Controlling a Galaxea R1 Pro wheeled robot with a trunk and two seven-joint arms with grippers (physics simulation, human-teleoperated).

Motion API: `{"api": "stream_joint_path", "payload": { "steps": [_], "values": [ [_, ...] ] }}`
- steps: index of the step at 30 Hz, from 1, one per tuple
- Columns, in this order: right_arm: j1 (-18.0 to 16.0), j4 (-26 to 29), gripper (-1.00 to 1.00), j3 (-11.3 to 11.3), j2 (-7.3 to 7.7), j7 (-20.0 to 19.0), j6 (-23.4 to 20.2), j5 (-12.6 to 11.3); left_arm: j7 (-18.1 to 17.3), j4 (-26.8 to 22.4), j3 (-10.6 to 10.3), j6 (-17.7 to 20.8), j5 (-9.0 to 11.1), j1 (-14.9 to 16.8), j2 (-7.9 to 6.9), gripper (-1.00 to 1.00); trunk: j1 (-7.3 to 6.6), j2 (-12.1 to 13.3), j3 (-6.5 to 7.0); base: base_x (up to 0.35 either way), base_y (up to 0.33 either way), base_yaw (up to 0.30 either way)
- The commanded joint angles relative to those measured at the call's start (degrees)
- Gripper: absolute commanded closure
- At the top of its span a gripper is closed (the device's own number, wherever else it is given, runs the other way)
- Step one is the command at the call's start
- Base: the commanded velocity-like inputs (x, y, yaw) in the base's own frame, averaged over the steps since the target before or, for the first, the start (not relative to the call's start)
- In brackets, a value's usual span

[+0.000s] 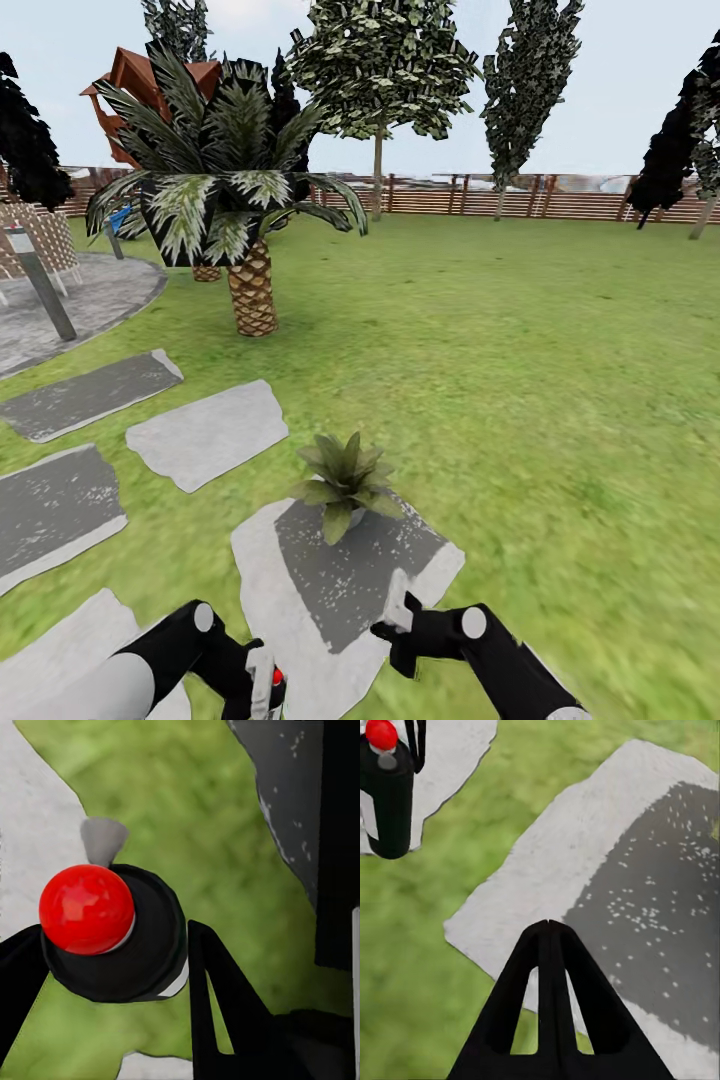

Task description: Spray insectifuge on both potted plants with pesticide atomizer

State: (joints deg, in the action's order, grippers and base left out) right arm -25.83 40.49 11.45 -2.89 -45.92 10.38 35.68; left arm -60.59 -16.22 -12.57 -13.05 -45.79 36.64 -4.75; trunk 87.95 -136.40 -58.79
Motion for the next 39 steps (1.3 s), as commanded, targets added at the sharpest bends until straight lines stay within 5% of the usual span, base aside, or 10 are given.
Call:
{"api": "stream_joint_path", "payload": {
  "steps": [1,3,7,15,18,36,39],
  "values": [
    [0.0,0.3,1.00,0.0,-0.86,-0.3,0.4,0.6,-0.1,-1.2,0.2,-0.5,-0.7,0.0,0.15,1.00,-0.01,0.0,-0.05,0.000,0.000,0.000],
    [-0.1,0.4,1.00,0.1,-2.55,-2.0,0.3,0.7,0.1,-1.9,0.2,-0.4,-0.7,0.0,1.26,1.00,-0.01,0.0,-0.05,0.000,0.000,0.000],
    [-0.1,0.4,1.00,0.1,-3.61,-2.8,0.3,0.7,0.3,-2.1,0.2,-0.4,-0.7,0.0,2.16,1.00,-0.01,0.0,-0.05,0.000,0.000,0.000],
    [-0.1,0.2,1.00,0.5,-3.80,-2.9,0.3,0.8,0.3,-4.2,0.3,-0.4,-0.6,0.0,4.13,1.00,-0.01,0.0,-0.05,0.000,0.000,0.000],
    [-0.1,0.2,1.00,1.2,-3.79,-2.9,0.4,0.8,0.3,-5.7,0.4,-0.4,-0.4,0.0,6.49,1.00,-0.01,0.0,-0.05,0.000,0.000,0.000],
    [-0.1,0.2,1.00,1.2,-3.66,-2.9,0.4,0.8,0.1,-6.2,1.1,-1.6,0.4,0.0,6.67,1.00,-0.01,0.0,-0.05,0.000,0.000,0.000],
    [-0.1,0.2,1.00,1.2,-3.65,-2.9,0.4,0.9,0.1,-6.1,1.1,-1.8,2.0,0.0,6.68,1.00,-0.01,0.0,-0.05,0.000,0.000,0.000]
  ]
}}
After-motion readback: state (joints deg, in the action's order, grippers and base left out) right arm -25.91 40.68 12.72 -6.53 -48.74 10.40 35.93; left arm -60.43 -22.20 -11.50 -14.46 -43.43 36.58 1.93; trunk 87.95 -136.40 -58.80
